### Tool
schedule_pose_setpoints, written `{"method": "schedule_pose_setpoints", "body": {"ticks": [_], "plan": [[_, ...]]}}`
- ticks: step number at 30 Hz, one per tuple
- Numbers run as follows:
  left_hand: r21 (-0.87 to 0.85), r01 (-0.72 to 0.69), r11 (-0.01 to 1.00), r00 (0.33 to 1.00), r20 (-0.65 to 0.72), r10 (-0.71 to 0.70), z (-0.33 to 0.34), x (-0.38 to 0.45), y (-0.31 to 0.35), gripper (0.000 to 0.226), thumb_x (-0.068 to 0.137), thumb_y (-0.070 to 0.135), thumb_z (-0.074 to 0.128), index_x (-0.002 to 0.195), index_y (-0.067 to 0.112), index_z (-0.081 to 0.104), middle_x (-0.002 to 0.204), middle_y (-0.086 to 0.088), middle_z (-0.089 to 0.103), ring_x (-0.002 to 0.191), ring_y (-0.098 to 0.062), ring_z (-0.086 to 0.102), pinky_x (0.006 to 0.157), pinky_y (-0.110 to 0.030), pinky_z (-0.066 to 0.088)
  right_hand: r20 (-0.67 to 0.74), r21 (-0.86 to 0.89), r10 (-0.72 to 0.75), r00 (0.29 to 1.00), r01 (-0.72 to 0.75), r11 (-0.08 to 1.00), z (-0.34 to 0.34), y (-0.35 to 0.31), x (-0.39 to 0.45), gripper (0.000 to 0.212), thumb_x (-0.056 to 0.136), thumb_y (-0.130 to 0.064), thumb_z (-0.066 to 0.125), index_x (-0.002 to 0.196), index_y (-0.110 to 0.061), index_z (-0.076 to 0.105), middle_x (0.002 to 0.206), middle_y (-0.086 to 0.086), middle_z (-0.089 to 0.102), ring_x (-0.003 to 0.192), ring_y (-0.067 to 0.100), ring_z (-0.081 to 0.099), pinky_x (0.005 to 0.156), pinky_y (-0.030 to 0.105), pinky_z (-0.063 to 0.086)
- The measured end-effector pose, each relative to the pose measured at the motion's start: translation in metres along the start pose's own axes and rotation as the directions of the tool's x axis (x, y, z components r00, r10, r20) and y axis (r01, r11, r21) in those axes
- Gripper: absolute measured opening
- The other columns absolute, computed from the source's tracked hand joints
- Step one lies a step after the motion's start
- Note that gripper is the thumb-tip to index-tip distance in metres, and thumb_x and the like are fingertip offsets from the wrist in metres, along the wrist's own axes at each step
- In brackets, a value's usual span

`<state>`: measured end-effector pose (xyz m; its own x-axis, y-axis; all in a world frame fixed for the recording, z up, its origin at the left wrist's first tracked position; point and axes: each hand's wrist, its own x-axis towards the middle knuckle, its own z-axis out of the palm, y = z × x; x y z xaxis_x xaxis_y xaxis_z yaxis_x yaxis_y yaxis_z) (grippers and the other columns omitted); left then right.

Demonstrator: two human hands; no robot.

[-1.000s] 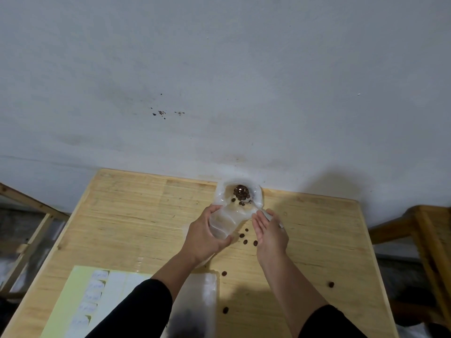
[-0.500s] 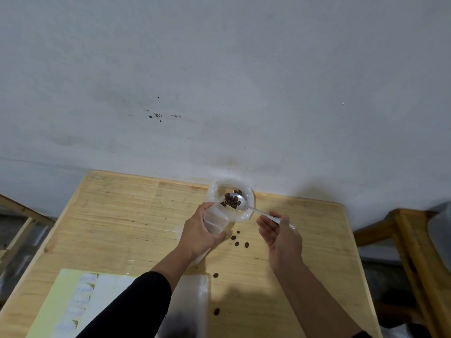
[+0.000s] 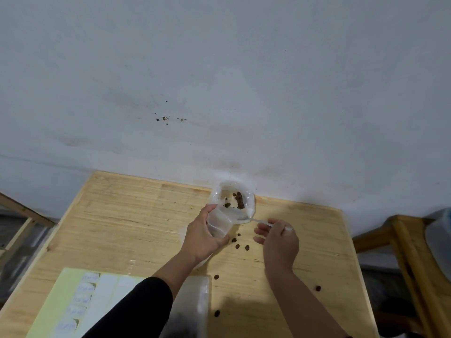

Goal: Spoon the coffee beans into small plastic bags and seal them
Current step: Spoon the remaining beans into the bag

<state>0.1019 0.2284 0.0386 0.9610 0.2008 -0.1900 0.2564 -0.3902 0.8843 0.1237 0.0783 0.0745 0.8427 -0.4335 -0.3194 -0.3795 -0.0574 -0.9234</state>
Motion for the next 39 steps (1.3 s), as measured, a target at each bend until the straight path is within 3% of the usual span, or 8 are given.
{"method": "schedule_pose_setpoints", "body": {"ticks": [6,9,13,15,17,20,26,39], "plan": [[-0.001,-0.006,1.000,0.999,0.044,0.007,0.001,-0.010,-0.002,0.079,0.064,0.034,0.083,0.130,0.030,0.040,0.103,0.029,0.047,0.089,0.023,0.043,0.071,0.006,0.032,-0.091,0.138,0.279,0.956,-0.266,0.954,0.021,0.012,0.010,0.034,0.095,-0.006,0.033,0.068,-0.009,0.053,0.070,0.011,0.066,0.063,0.023,0.067,0.067,0.036,0.056],[0.013,-0.006,1.000,0.999,0.045,0.006,-0.001,-0.012,-0.004,0.081,0.064,0.038,0.083,0.132,0.028,0.041,0.108,0.024,0.049,0.094,0.018,0.045,0.075,0.004,0.033,-0.141,0.307,0.423,0.895,-0.367,0.878,0.031,0.009,0.020,0.034,0.095,0.001,0.035,0.065,-0.005,0.051,0.076,0.017,0.065,0.060,0.024,0.063,0.061,0.031,0.052],[0.010,0.004,1.000,0.999,0.039,-0.004,-0.004,-0.012,-0.004,0.082,0.062,0.041,0.082,0.132,0.031,0.041,0.115,0.020,0.052,0.103,0.000,0.053,0.082,-0.005,0.038,-0.058,0.426,0.522,0.851,-0.452,0.784,0.033,0.018,0.030,0.023,0.096,-0.003,0.036,0.095,0.006,0.057,0.101,0.023,0.066,0.088,0.030,0.067,0.059,0.024,0.052],[0.024,-0.006,1.000,0.999,0.038,0.005,-0.005,-0.012,-0.005,0.082,0.062,0.039,0.083,0.132,0.031,0.041,0.117,0.022,0.051,0.108,-0.003,0.053,0.087,-0.007,0.038,0.113,0.429,0.523,0.845,-0.516,0.741,0.032,0.024,0.030,0.032,0.098,-0.010,0.034,0.122,0.002,0.051,0.120,0.017,0.061,0.108,0.027,0.061,0.056,0.016,0.052],[0.031,-0.013,0.999,0.999,0.036,0.012,-0.005,-0.012,-0.007,0.081,0.063,0.036,0.083,0.132,0.029,0.042,0.118,0.027,0.047,0.113,0.001,0.048,0.090,-0.005,0.035,0.155,0.452,0.517,0.842,-0.526,0.721,0.032,0.027,0.034,0.036,0.099,-0.014,0.030,0.129,-0.001,0.047,0.126,0.014,0.059,0.102,0.021,0.063,0.048,0.012,0.050],[0.044,0.000,0.999,0.999,0.041,-0.002,-0.004,-0.011,-0.010,0.081,0.064,0.033,0.083,0.133,0.028,0.041,0.122,0.025,0.044,0.116,0.004,0.042,0.089,0.001,0.029,0.052,0.558,0.553,0.832,-0.483,0.674,0.036,0.025,0.035,0.026,0.100,-0.016,0.035,0.104,-0.002,0.057,0.109,0.018,0.067,0.077,0.018,0.067,0.060,0.022,0.054],[0.067,0.048,0.997,0.999,0.021,-0.049,0.000,-0.005,-0.009,0.082,0.067,0.030,0.082,0.136,0.027,0.038,0.107,0.021,0.046,0.099,-0.001,0.046,0.072,0.004,0.033,0.103,0.528,0.437,0.894,-0.421,0.737,0.033,0.026,0.027,0.029,0.101,-0.015,0.035,0.086,-0.002,0.057,0.100,0.025,0.063,0.091,0.028,0.066,0.082,0.032,0.052],[0.004,0.077,0.997,0.997,0.006,-0.078,0.006,0.001,-0.010,0.086,0.064,0.032,0.083,0.136,0.032,0.036,0.110,0.012,0.050,0.099,-0.009,0.051,0.082,-0.014,0.040,0.179,0.460,0.332,0.926,-0.377,0.804,-0.005,0.000,0.019,0.030,0.099,-0.021,0.040,0.094,-0.001,0.061,0.085,0.020,0.068,0.068,0.023,0.068,0.051,0.022,0.057]]}}
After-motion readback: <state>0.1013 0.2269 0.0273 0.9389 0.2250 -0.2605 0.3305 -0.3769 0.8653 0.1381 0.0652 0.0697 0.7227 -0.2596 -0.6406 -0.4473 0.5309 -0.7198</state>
